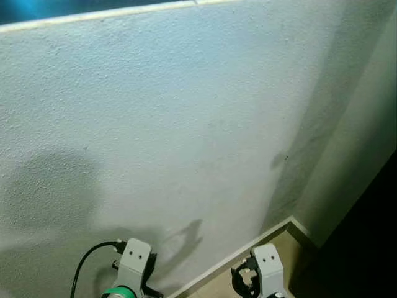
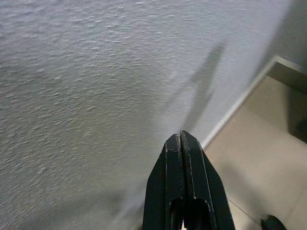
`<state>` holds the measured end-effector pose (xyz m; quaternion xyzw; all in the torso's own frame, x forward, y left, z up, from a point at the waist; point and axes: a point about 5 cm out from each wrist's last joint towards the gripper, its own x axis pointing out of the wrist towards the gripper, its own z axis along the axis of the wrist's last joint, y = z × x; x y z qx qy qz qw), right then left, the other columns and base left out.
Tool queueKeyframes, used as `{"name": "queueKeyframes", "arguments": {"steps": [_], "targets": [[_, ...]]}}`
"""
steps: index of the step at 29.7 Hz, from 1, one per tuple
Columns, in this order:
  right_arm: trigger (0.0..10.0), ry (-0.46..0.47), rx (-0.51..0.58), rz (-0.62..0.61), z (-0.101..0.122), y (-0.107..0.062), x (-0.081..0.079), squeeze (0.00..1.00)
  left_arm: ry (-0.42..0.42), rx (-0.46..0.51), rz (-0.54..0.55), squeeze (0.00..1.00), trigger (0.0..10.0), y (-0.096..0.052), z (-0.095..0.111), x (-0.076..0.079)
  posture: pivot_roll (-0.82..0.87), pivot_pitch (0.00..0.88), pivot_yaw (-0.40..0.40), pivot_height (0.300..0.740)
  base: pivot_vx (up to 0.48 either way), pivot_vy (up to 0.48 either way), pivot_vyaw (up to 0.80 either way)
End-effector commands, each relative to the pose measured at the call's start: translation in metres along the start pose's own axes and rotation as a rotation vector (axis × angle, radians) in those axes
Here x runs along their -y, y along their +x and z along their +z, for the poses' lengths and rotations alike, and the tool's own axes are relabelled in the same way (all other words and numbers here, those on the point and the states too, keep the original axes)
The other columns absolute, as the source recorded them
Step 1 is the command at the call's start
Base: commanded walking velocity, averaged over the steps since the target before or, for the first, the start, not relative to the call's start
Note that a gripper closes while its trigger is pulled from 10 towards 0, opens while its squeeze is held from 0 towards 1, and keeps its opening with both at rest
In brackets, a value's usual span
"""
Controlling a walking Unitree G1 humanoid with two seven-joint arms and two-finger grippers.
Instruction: Clothes washing
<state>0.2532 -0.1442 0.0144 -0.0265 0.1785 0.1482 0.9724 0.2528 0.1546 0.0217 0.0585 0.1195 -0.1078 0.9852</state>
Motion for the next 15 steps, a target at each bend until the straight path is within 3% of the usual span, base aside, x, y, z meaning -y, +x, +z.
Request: {"name": "queueKeyframes", "arguments": {"steps": [1,9,15], "targets": [[10.0,-0.006,-0.015,0.002,-0.004,-0.001,0.002,0.0,0.02,-0.01,-0.011,0.0,10.0,-0.001,-0.005,0.005,-0.08,0.052,0.075,0.74,0.0,0.0,0.0],[10.0,-0.005,-0.023,0.042,-0.002,0.005,-0.003,0.0,-0.013,-0.019,0.04,0.0,10.0,-0.003,-0.007,-0.008,-0.08,0.047,0.068,0.74,0.0,0.0,0.0],[10.0,0.015,-0.023,0.078,0.0,0.006,-0.003,0.0,-0.026,-0.015,0.039,0.0,10.0,0.0,-0.004,-0.007,-0.06,0.058,0.047,0.74,0.0,0.0,0.0]]}}
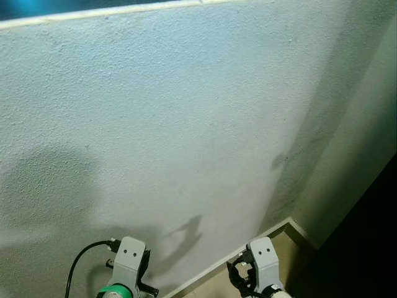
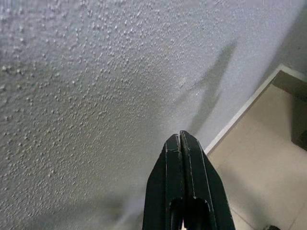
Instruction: Clothes washing
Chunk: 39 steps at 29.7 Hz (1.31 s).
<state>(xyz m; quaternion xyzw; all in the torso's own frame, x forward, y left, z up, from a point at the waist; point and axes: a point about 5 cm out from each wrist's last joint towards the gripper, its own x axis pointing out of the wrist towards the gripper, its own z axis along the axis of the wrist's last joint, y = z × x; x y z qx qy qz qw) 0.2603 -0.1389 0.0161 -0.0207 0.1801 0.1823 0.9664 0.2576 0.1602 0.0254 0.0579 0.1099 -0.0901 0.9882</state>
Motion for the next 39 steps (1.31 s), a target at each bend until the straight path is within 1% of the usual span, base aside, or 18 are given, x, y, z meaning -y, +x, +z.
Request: {"name": "queueKeyframes", "arguments": {"steps": [1,2,4,6,8,10,14,18,21,26,27,33,34,35,36,37,38,39], "targets": [[10.0,0.027,-0.017,0.014,-0.004,-0.001,0.0,0.0,-0.025,-0.033,-0.007,0.0,10.0,-0.003,-0.007,0.002,-0.06,0.058,0.045,0.74,0.0,0.0,0.0],[10.0,0.027,-0.017,0.014,-0.004,-0.001,0.0,0.0,-0.025,-0.033,-0.007,0.0,10.0,-0.003,-0.007,0.002,-0.06,0.058,0.045,0.74,0.0,0.0,0.0],[10.0,0.053,0.009,0.074,0.002,-0.001,-0.003,0.0,-0.03,-0.005,-0.074,0.0,10.0,-0.004,-0.003,0.008,-0.06,0.068,0.041,0.74,0.0,0.0,0.0],[10.0,0.053,0.009,0.074,0.002,-0.001,-0.003,0.0,-0.03,-0.005,-0.074,0.0,10.0,-0.004,-0.003,0.008,-0.06,0.068,0.041,0.74,0.0,0.0,0.0],[10.0,0.06,0.033,0.144,0.007,-0.003,-0.008,0.0,-0.03,0.016,-0.127,0.0,10.0,-0.004,0.001,0.013,-0.07,0.083,0.052,0.74,0.0,0.0,0.0],[10.0,0.06,0.033,0.144,0.007,-0.003,-0.008,0.0,-0.03,0.016,-0.127,0.0,10.0,-0.004,0.001,0.013,-0.07,0.083,0.052,0.74,0.0,0.0,0.0],[10.0,0.057,0.032,0.198,0.006,-0.009,-0.012,0.0,-0.026,0.016,-0.14,0.0,10.0,-0.004,0.001,0.013,-0.08,0.092,0.048,0.74,0.0,0.0,0.0],[10.0,0.056,0.028,0.193,0.004,-0.01,-0.012,0.0,-0.026,0.016,-0.138,0.0,10.0,-0.004,0.001,0.013,-0.09,0.09,0.054,0.74,0.0,0.0,0.0],[10.0,0.02,-0.017,0.108,-0.008,-0.011,-0.008,0.0,-0.013,-0.029,-0.102,0.0,10.0,-0.003,-0.008,0.011,-0.11,0.088,0.092,0.74,0.0,0.0,0.0],[10.0,0.027,-0.03,0.085,-0.013,-0.014,-0.007,0.0,0.005,-0.058,-0.091,0.0,10.0,-0.002,-0.013,0.01,-0.11,0.09,0.101,0.74,0.0,0.0,0.0],[10.0,0.045,-0.019,0.082,-0.01,-0.016,-0.004,0.0,0.009,-0.043,-0.139,0.0,10.0,-0.001,-0.009,0.018,-0.1,0.093,0.098,0.74,0.0,0.0,0.0],[10.0,0.099,0.019,0.113,-0.002,-0.015,-0.004,0.0,0.013,-0.011,-0.184,0.0,10.0,0.0,-0.002,0.022,-0.09,0.088,0.093,0.74,0.0,0.0,0.0],[10.0,0.098,0.046,0.237,0.008,-0.015,-0.012,0.0,-0.002,-0.004,-0.174,0.0,10.0,-0.002,-0.002,0.015,-0.1,0.094,0.106,0.74,0.0,0.0,0.0],[10.0,0.098,0.046,0.237,0.008,-0.015,-0.012,0.0,-0.002,-0.004,-0.174,0.0,10.0,-0.002,-0.002,0.015,-0.1,0.094,0.106,0.74,0.0,0.0,0.0],[10.0,0.155,0.077,0.513,0.03,-0.029,-0.023,0.0,-0.004,0.006,-0.192,0.0,10.0,-0.004,0.0,0.013,-0.08,0.101,0.092,0.74,0.0,0.0,0.0],[10.0,0.155,0.077,0.513,0.03,-0.029,-0.023,0.0,-0.004,0.006,-0.192,0.0,10.0,-0.004,0.0,0.013,-0.08,0.101,0.092,0.74,0.0,0.0,0.0],[10.0,0.176,0.094,0.612,0.039,-0.037,-0.026,0.0,-0.001,0.014,-0.206,0.0,10.0,-0.004,0.001,0.015,-0.08,0.104,0.087,0.74,0.0,0.0,0.0],[10.0,0.176,0.094,0.612,0.039,-0.037,-0.026,0.0,-0.001,0.014,-0.206,0.0,10.0,-0.004,0.001,0.015,-0.08,0.104,0.087,0.74,0.0,0.0,0.0]]}}
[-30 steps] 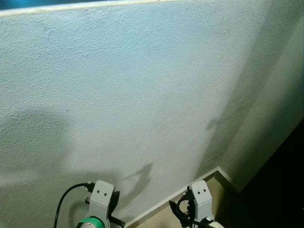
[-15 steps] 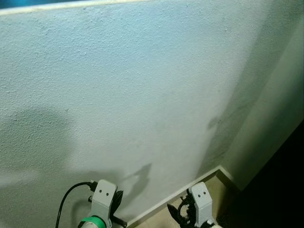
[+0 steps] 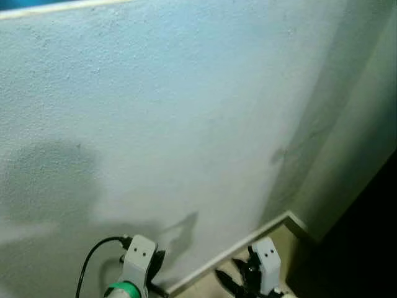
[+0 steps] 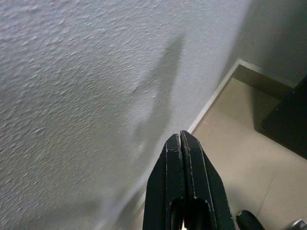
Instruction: Clothes washing
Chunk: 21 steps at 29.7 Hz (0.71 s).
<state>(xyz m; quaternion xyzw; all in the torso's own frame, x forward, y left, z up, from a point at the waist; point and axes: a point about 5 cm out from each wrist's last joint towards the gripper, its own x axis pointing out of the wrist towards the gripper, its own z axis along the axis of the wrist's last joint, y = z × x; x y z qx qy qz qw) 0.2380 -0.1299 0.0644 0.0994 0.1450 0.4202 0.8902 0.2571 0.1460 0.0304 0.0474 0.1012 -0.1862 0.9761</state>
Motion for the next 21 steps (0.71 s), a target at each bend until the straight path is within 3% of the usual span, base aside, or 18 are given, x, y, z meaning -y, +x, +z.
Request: {"name": "queueKeyframes", "arguments": {"steps": [1,5,7,11,13,14,15,16,21], "targets": [[10.0,0.066,0.084,0.193,0.025,-0.004,-0.017,0.0,0.002,-0.001,-0.019,0.0,10.0,-0.004,-0.003,0.002,-0.07,0.106,0.08,0.74,0.0,0.0,0.0],[10.0,0.065,0.386,0.345,0.109,-0.002,-0.03,0.0,-0.006,0.013,0.005,0.0,10.0,-0.005,0.001,-0.003,-0.08,0.115,0.068,0.74,0.0,0.0,0.0],[10.0,0.037,0.474,0.419,0.139,-0.002,-0.037,0.0,-0.006,0.014,0.003,0.0,10.0,-0.004,0.001,-0.003,-0.07,0.115,0.061,0.74,0.0,0.0,0.0],[10.0,-0.048,0.559,0.45,0.171,0.002,-0.042,0.0,-0.005,0.019,0.008,0.0,10.0,-0.002,0.003,-0.003,-0.07,0.11,0.056,0.74,0.0,0.0,0.0],[10.0,-0.081,0.584,0.403,0.194,0.011,-0.04,0.0,-0.006,0.03,0.011,0.0,10.0,0.0,0.008,-0.005,-0.07,0.116,0.058,0.74,0.0,0.0,0.0],[10.0,-0.081,0.584,0.403,0.194,0.011,-0.04,0.0,-0.006,0.03,0.011,0.0,10.0,0.0,0.008,-0.005,-0.07,0.116,0.058,0.74,0.0,0.0,0.0],[10.0,-0.131,0.651,0.45,0.228,0.014,-0.054,0.0,-0.009,0.043,0.009,0.0,10.0,0.003,0.011,-0.006,-0.09,0.144,0.063,0.74,0.0,0.0,0.0],[10.0,-0.131,0.651,0.45,0.228,0.014,-0.054,0.0,-0.009,0.043,0.009,0.0,10.0,0.003,0.011,-0.006,-0.09,0.144,0.063,0.74,0.0,0.0,0.0],[10.0,-0.157,0.789,0.613,0.289,0.001,-0.085,0.0,0.002,0.041,-0.016,0.0,10.0,0.003,0.013,-0.006,-0.1,0.162,0.073,0.74,0.0,0.0,0.0]]}}
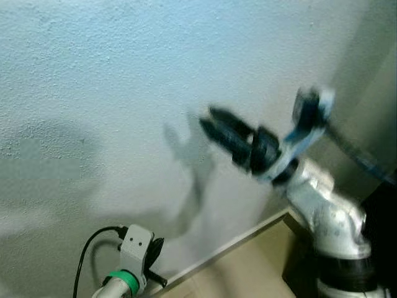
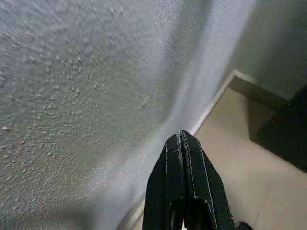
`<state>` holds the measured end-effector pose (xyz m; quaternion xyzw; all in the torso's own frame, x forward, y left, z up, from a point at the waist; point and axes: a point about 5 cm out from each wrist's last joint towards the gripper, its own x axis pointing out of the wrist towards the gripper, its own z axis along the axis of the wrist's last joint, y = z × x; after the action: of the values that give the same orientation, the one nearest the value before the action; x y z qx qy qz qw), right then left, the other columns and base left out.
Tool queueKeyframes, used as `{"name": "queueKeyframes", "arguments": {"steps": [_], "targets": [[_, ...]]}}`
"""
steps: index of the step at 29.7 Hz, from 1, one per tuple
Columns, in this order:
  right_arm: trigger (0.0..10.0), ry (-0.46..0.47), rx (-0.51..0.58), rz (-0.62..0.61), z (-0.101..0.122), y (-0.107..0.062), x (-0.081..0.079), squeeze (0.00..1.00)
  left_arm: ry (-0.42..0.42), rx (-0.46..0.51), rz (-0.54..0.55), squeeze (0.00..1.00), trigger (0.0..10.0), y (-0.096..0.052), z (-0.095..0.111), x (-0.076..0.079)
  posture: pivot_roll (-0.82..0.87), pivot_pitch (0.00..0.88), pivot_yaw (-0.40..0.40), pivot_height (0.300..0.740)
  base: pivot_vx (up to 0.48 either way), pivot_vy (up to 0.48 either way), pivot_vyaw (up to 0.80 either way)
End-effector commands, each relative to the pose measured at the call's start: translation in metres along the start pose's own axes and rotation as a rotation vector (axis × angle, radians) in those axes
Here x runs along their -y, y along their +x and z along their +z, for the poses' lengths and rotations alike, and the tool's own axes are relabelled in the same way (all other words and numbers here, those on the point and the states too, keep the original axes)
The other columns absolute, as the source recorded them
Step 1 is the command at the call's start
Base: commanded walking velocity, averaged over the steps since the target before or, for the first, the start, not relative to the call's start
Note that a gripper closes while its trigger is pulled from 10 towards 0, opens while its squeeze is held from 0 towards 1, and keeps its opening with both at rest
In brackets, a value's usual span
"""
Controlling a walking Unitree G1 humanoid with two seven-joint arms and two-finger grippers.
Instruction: Clothes washing
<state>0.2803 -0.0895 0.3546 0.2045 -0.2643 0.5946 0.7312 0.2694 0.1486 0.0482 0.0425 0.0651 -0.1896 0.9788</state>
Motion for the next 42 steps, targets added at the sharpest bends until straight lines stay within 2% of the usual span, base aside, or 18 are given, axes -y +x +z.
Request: {"name": "queueKeyframes", "arguments": {"steps": [1,3,5,6,8,11,14,16,17,19,23,25,27,33,34,37,40,42], "targets": [[10.0,0.037,0.07,0.048,0.018,0.012,-0.006,0.0,-0.002,-0.03,-0.014,0.0,10.0,-0.004,-0.006,0.002,-0.1,0.17,0.073,0.74,0.0,0.0,0.0],[10.0,0.058,0.15,0.125,0.038,0.029,-0.013,0.0,-0.003,-0.028,-0.018,0.0,10.0,-0.004,-0.005,0.003,-0.1,0.177,0.072,0.74,0.0,0.0,0.0],[10.0,0.058,0.15,0.125,0.038,0.029,-0.013,0.0,-0.003,-0.028,-0.018,0.0,10.0,-0.004,-0.005,0.003,-0.1,0.177,0.072,0.74,0.0,0.0,0.0],[10.0,0.068,0.225,0.184,0.055,0.043,-0.02,0.0,-0.005,-0.029,-0.023,0.0,10.0,-0.005,-0.005,0.005,-0.1,0.184,0.074,0.74,0.0,0.0,0.0],[10.0,0.068,0.225,0.184,0.055,0.043,-0.02,0.0,-0.005,-0.029,-0.023,0.0,10.0,-0.005,-0.005,0.005,-0.1,0.184,0.074,0.74,0.0,0.0,0.0],[10.0,0.116,0.351,0.279,0.084,0.064,-0.032,0.0,-0.013,-0.029,-0.032,0.0,10.0,-0.007,-0.006,0.008,-0.1,0.197,0.07,0.74,0.0,0.0,0.0],[10.0,0.174,0.42,0.328,0.099,0.071,-0.039,0.0,-0.017,-0.031,-0.039,0.0,10.0,-0.008,-0.007,0.011,-0.1,0.202,0.066,0.74,0.0,0.0,0.0],[10.0,0.2,0.442,0.318,0.102,0.072,-0.038,0.0,-0.015,-0.032,-0.044,0.0,10.0,-0.008,-0.007,0.012,-0.09,0.206,0.061,0.74,0.0,0.0,0.0],[10.0,0.263,0.492,0.298,0.109,0.071,-0.034,0.0,-0.015,-0.034,-0.045,0.0,10.0,-0.009,-0.007,0.013,-0.09,0.208,0.06,0.74,0.0,0.0,0.0],[10.0,0.299,0.533,0.305,0.115,0.069,-0.033,0.0,-0.026,-0.03,-0.031,0.0,10.0,-0.01,-0.006,0.011,-0.08,0.21,0.061,0.74,0.0,0.0,0.0],[10.0,0.331,0.559,0.311,0.116,0.067,-0.031,0.0,-0.031,-0.027,-0.025,0.0,10.0,-0.011,-0.005,0.01,-0.08,0.209,0.061,0.74,0.0,0.0,0.0],[10.0,0.383,0.583,0.302,0.115,0.066,-0.027,0.0,-0.025,-0.03,-0.028,0.0,10.0,-0.012,-0.005,0.01,-0.08,0.209,0.063,0.74,0.0,0.0,0.0],[10.0,0.383,0.576,0.299,0.114,0.066,-0.026,0.0,-0.022,-0.032,-0.03,0.0,10.0,-0.012,-0.006,0.01,-0.08,0.207,0.064,0.74,0.0,0.0,0.0],[10.0,0.408,0.585,0.322,0.113,0.073,-0.034,0.0,-0.017,-0.034,-0.032,0.0,10.0,-0.013,-0.006,0.011,-0.07,0.2,0.066,0.74,0.0,0.0,0.0],[10.0,0.411,0.61,0.349,0.116,0.073,-0.04,0.0,-0.015,-0.033,-0.033,0.0,10.0,-0.012,-0.005,0.011,-0.07,0.2,0.066,0.74,0.0,0.0,0.0],[10.0,0.474,0.673,0.323,0.117,0.069,-0.035,0.0,-0.013,-0.033,-0.037,0.0,10.0,-0.012,-0.004,0.011,-0.07,0.202,0.072,0.74,0.0,0.0,0.0],[10.0,0.484,0.667,0.317,0.116,0.068,-0.034,0.0,-0.011,-0.034,-0.039,0.0,10.0,-0.012,-0.004,0.01,-0.07,0.203,0.073,0.74,0.0,0.0,0.0],[10.0,0.425,0.589,0.302,0.107,0.074,-0.039,0.0,-0.008,-0.037,-0.041,0.0,10.0,-0.013,-0.004,0.01,-0.07,0.204,0.074,0.74,0.0,0.0,0.0]]}}
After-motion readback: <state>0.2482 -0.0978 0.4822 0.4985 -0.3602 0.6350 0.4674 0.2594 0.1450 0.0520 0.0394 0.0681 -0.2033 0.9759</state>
